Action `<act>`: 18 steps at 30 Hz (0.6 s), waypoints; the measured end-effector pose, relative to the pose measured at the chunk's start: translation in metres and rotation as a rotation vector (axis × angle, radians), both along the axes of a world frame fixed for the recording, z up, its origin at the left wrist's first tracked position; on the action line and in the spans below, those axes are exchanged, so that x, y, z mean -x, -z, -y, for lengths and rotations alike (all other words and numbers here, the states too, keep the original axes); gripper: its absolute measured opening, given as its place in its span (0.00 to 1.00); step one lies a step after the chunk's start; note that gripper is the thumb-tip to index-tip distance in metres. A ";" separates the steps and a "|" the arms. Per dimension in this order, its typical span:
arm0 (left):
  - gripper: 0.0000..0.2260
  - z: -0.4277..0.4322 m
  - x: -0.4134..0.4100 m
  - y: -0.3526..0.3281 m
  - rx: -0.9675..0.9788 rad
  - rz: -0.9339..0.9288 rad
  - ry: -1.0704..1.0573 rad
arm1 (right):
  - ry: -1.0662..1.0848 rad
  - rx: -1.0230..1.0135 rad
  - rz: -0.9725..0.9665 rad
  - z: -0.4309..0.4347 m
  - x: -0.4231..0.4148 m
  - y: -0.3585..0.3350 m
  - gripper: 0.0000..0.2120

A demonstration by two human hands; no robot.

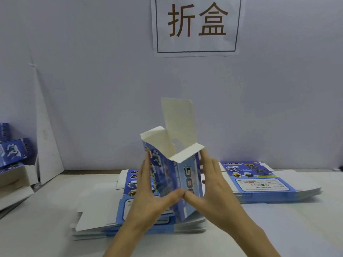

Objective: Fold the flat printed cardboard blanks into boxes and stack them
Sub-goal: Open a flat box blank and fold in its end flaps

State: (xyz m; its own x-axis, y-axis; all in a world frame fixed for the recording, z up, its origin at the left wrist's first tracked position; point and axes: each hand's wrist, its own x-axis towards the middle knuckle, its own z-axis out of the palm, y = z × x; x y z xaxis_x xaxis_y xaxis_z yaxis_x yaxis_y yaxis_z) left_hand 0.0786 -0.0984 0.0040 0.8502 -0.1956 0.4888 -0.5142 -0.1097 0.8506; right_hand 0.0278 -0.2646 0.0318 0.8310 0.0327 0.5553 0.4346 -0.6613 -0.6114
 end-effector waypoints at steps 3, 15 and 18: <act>0.58 -0.008 -0.007 0.004 -0.113 0.036 0.008 | -0.052 -0.068 -0.083 0.006 0.001 -0.001 0.37; 0.55 -0.018 -0.021 0.032 0.031 -0.148 0.262 | -0.094 -0.327 -0.265 0.011 -0.014 0.014 0.11; 0.55 -0.019 -0.024 0.032 0.069 -0.203 0.327 | -0.080 -0.433 -0.267 0.014 -0.018 0.017 0.08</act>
